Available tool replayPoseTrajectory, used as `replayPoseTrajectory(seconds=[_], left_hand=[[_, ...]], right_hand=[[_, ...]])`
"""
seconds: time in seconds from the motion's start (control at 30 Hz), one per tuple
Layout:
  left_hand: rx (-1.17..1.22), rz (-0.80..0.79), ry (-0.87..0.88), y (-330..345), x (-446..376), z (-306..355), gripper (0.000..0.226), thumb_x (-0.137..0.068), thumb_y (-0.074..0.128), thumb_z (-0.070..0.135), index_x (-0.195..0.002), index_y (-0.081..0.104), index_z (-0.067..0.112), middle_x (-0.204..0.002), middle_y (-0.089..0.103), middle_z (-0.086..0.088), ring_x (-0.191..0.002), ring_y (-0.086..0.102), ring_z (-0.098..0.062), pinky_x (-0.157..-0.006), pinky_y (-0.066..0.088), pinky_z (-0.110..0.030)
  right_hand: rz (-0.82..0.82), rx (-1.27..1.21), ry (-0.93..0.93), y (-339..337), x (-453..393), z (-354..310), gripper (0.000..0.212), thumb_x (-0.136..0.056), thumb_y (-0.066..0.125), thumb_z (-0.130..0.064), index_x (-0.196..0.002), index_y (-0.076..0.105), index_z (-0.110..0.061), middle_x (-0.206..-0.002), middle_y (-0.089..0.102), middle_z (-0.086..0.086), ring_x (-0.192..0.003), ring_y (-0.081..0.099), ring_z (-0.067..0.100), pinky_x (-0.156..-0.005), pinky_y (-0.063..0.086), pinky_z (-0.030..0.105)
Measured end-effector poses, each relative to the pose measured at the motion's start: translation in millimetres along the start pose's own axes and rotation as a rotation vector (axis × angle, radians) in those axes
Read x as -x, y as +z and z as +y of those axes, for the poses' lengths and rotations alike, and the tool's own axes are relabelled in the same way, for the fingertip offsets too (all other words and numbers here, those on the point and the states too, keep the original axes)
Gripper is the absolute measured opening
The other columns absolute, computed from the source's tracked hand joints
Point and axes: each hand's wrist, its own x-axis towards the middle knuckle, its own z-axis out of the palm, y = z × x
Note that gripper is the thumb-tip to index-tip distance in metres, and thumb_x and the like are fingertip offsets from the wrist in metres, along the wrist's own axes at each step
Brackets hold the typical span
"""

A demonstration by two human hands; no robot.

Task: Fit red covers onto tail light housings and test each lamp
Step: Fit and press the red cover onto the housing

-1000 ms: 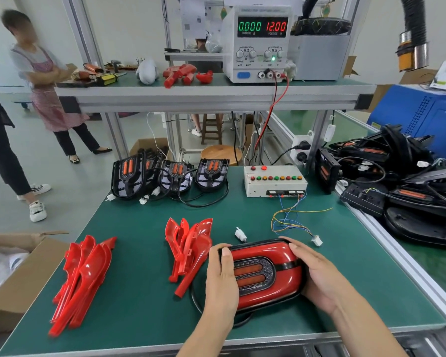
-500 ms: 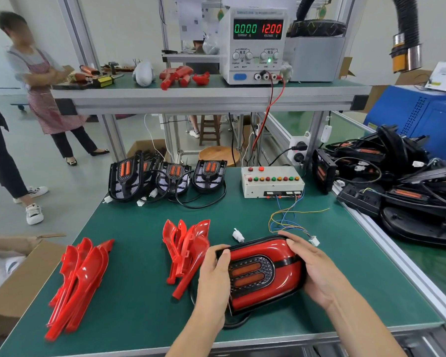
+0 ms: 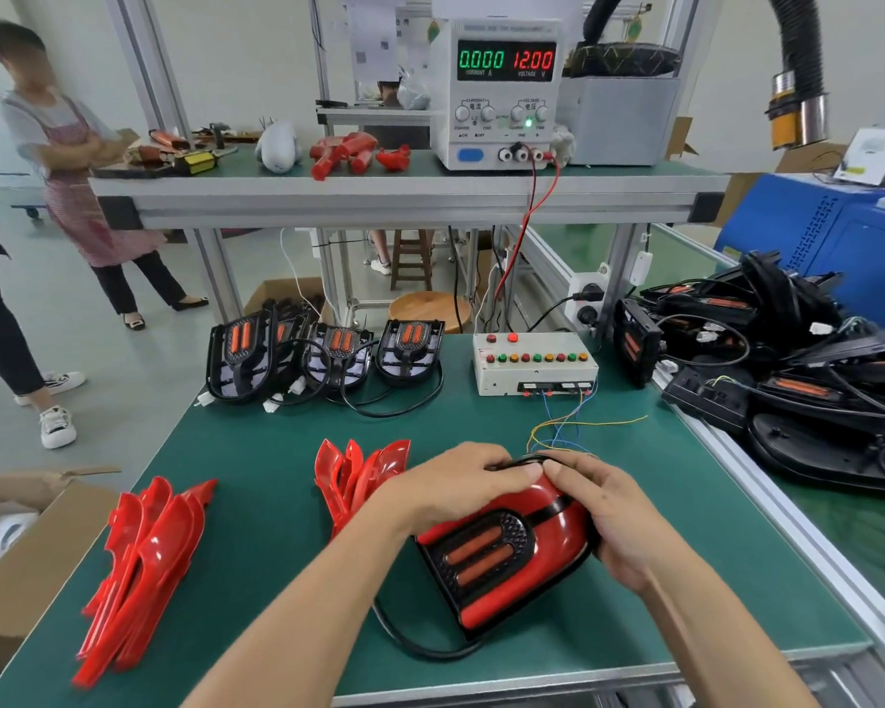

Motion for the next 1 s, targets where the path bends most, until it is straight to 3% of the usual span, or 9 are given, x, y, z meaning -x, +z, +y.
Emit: replayPoseTrajectory(seconds=[0.07,0.2,0.27,0.47,0.6,0.73,0.8,0.9,1.0], left_hand=[[0.126,0.033,-0.001,1.7,-0.6,-3.8,0.044,-0.086,0.063,0.070,-0.081,0.066,0.026,-0.072,0.066,0.018,-0.065,0.058,0.003,-0.066,0.043,-0.023],[0.360,0.087,-0.031,9.5,-1.8,-6.4,0.046,-0.078,0.072,0.063,-0.085,0.069,0.018,-0.078,0.070,0.002,-0.071,0.064,-0.015,-0.073,0.049,-0.032],[0.411,0.132,-0.052,12.2,-1.7,-7.7,0.037,-0.086,0.073,0.053,-0.081,0.067,0.017,-0.068,0.067,0.002,-0.060,0.061,-0.013,-0.063,0.048,-0.026],[0.268,0.234,0.012,15.9,3.7,-14.2,0.042,-0.098,0.059,0.054,-0.073,0.065,0.021,-0.065,0.059,0.009,-0.059,0.053,-0.006,-0.065,0.043,-0.028],[0.199,0.190,0.024,11.3,8.0,-15.4,0.056,-0.098,0.046,0.069,-0.080,0.063,0.018,-0.075,0.059,0.005,-0.068,0.053,-0.009,-0.069,0.044,-0.032],[-0.030,0.201,0.057,10.4,7.1,-17.5,0.047,-0.101,0.042,0.064,-0.088,0.062,0.024,-0.085,0.068,0.006,-0.078,0.062,-0.013,-0.075,0.049,-0.034],[0.030,0.203,0.015,11.1,6.7,-17.8,0.047,-0.100,0.040,0.067,-0.084,0.061,0.028,-0.082,0.067,0.007,-0.073,0.061,-0.011,-0.070,0.049,-0.032],[0.164,0.186,-0.047,12.9,5.8,-20.1,0.053,-0.101,0.038,0.067,-0.080,0.056,0.022,-0.074,0.055,0.005,-0.066,0.052,-0.013,-0.069,0.042,-0.033],[0.265,0.195,-0.080,15.4,5.0,-22.5,0.051,-0.105,0.033,0.060,-0.081,0.054,0.021,-0.074,0.053,0.002,-0.069,0.049,-0.015,-0.072,0.040,-0.033]], right_hand=[[0.011,-0.022,0.019,0.5,-1.5,-0.2,0.035,-0.075,0.077,-0.029,-0.101,0.076,-0.005,-0.091,0.076,0.016,-0.071,0.071,0.021,-0.062,0.058,0.027],[0.017,-0.075,0.062,3.8,-4.7,1.6,0.034,-0.086,0.073,-0.036,-0.102,0.080,-0.008,-0.098,0.077,0.020,-0.078,0.074,0.026,-0.065,0.060,0.031],[0.015,-0.103,0.091,7.7,-5.3,2.2,0.032,-0.085,0.072,-0.034,-0.104,0.080,-0.009,-0.099,0.077,0.019,-0.078,0.075,0.025,-0.063,0.060,0.031],[0.051,-0.119,0.088,13.0,-10.0,2.2,0.027,-0.086,0.072,-0.020,-0.107,0.077,-0.005,-0.102,0.076,0.021,-0.080,0.073,0.025,-0.072,0.062,0.034],[0.031,-0.106,0.105,14.8,-8.1,-1.1,0.017,-0.092,0.068,-0.019,-0.094,0.082,-0.010,-0.091,0.077,0.016,-0.071,0.072,0.020,-0.062,0.060,0.029],[0.074,-0.057,0.084,14.7,-7.3,0.8,0.016,-0.092,0.070,-0.023,-0.089,0.082,-0.013,-0.087,0.077,0.013,-0.069,0.072,0.019,-0.059,0.058,0.027],[0.120,0.028,0.035,15.0,-9.3,5.5,0.016,-0.092,0.072,-0.027,-0.098,0.079,-0.015,-0.095,0.078,0.011,-0.077,0.073,0.018,-0.066,0.059,0.029],[0.220,0.307,-0.160,11.5,-15.0,15.3,0.028,-0.092,0.072,-0.034,-0.118,0.071,-0.024,-0.113,0.074,0.000,-0.105,0.069,0.012,-0.099,0.053,0.035],[0.240,0.729,-0.507,1.6,-14.3,22.1,0.047,-0.087,0.072,-0.047,-0.130,0.062,-0.030,-0.127,0.056,-0.011,-0.123,0.053,0.003,-0.108,0.039,0.023]])
